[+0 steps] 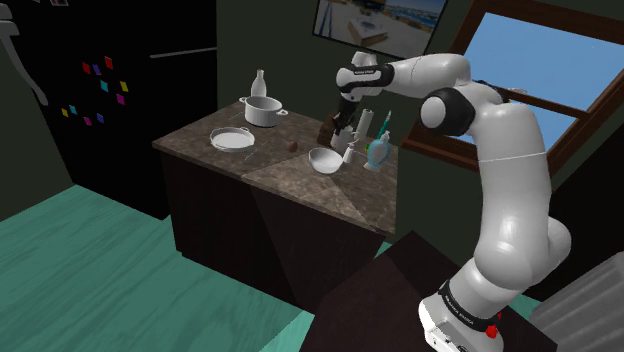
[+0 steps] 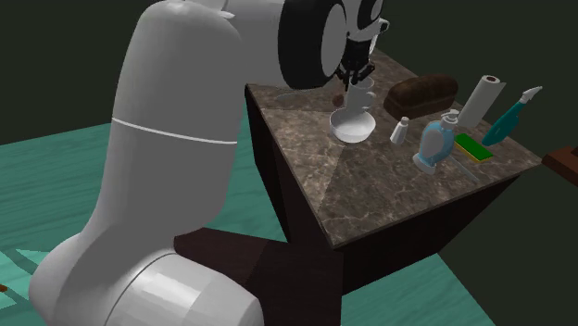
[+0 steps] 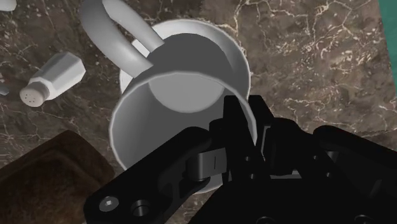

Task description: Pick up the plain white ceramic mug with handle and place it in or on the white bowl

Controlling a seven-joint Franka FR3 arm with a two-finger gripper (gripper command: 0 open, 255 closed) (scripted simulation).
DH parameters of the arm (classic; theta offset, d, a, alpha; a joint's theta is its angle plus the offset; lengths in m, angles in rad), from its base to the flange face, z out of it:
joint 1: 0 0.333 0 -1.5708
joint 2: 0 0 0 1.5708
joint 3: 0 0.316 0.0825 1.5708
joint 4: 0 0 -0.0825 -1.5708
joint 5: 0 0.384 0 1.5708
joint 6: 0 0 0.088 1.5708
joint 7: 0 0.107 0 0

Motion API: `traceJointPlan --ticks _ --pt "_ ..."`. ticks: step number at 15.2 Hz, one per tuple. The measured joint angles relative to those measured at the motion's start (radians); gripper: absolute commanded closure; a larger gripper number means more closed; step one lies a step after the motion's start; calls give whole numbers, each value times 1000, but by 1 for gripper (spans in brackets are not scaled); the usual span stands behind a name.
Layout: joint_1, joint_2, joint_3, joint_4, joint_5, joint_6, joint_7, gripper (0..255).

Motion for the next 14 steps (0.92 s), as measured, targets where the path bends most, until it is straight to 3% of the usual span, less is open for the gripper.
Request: traceJointPlan --ticks 1,2,3,4,6,14 --pt "-9 55 3 103 2 -47 5 255" --pt "-37 177 10 322 8 -133 11 255" --pt "-49 254 14 454 9 -194 16 255" --pt "-55 284 16 500 10 -213 16 255" --pt "-59 307 18 520 11 -211 14 255" --pt "-51 310 18 416 15 -105 6 255"
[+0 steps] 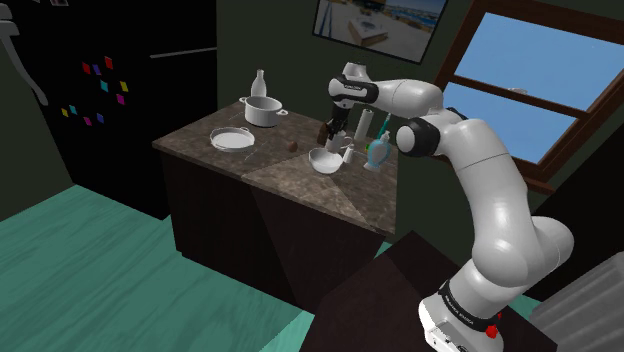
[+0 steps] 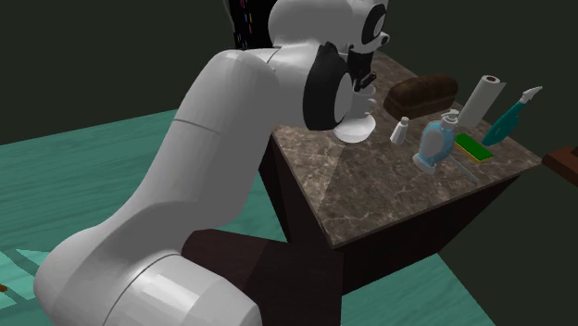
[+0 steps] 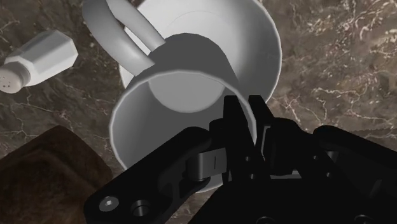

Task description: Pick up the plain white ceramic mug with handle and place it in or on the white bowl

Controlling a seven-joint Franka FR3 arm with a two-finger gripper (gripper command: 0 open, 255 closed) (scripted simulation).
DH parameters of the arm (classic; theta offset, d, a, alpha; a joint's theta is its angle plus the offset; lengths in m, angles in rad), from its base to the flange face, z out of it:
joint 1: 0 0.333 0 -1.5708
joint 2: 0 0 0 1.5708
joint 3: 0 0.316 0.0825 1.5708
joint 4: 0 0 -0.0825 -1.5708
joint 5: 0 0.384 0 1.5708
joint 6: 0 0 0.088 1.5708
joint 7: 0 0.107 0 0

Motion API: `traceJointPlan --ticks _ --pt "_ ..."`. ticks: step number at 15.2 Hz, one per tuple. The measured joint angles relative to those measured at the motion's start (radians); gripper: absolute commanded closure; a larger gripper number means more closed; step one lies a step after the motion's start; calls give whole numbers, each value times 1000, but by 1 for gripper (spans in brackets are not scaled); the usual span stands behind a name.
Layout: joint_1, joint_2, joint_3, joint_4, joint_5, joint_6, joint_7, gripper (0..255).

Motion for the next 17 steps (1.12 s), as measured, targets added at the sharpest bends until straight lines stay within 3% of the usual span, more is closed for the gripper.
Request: traceJointPlan --ticks 8,15,16,17 --pt "4 30 3 -54 4 84 -4 255" --pt "3 38 3 -56 5 94 -5 255" --pt "3 38 3 -56 5 94 -5 0" --pt "3 38 3 -56 5 94 -5 0"
